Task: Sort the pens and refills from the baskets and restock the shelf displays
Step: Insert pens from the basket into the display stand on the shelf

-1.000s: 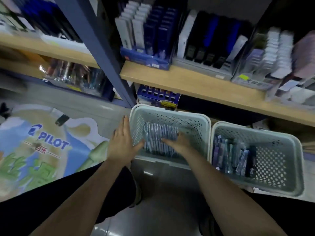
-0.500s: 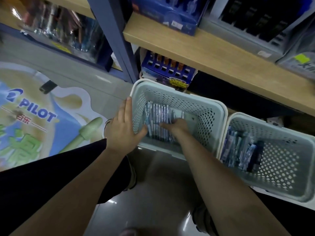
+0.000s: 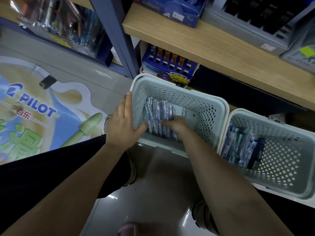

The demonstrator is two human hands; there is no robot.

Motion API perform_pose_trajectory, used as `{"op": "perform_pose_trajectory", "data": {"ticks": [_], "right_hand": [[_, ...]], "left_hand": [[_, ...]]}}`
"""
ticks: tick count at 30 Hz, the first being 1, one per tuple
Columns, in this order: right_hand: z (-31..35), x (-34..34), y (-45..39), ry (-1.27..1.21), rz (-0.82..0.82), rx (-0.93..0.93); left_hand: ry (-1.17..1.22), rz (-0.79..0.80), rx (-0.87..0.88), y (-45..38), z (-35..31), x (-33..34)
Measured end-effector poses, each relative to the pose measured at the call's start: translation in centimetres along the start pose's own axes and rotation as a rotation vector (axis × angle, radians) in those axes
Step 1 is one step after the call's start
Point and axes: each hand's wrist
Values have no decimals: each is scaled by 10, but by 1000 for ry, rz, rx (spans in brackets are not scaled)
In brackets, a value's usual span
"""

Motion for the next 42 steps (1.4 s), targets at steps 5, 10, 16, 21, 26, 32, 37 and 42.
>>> {"op": "perform_pose_trajectory", "data": {"ticks": [5, 10, 16, 21, 26, 32, 37, 42], "right_hand": [[-4, -5, 2, -62, 34, -1], [4, -17, 11, -139, 38, -42], [18, -34, 34, -109, 15, -144], [59, -56, 87, -209, 48, -311], [126, -90, 182, -355, 82, -509], [224, -123, 309, -280, 63, -761], [300, -135, 411, 26, -207, -1042], [353, -149, 493, 203, -386, -1167]], "left_hand": [[8, 2, -2, 0, 0, 0], [8, 2, 10, -1, 1, 1], [-148, 5, -6, -2, -3, -7], [14, 136, 36, 3, -54, -47], [746, 776, -200, 20, -127, -112], [1134, 790, -63, 60, -203, -233], [1150, 715, 160, 96, -238, -349], [1121, 635, 323, 126, -250, -435]]}}
Point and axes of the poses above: each hand's wrist, its own y-axis away from the middle knuckle, its own x-axis out of the palm, z = x × y, and after that the axes turned 13 degrees about -x, right-handed
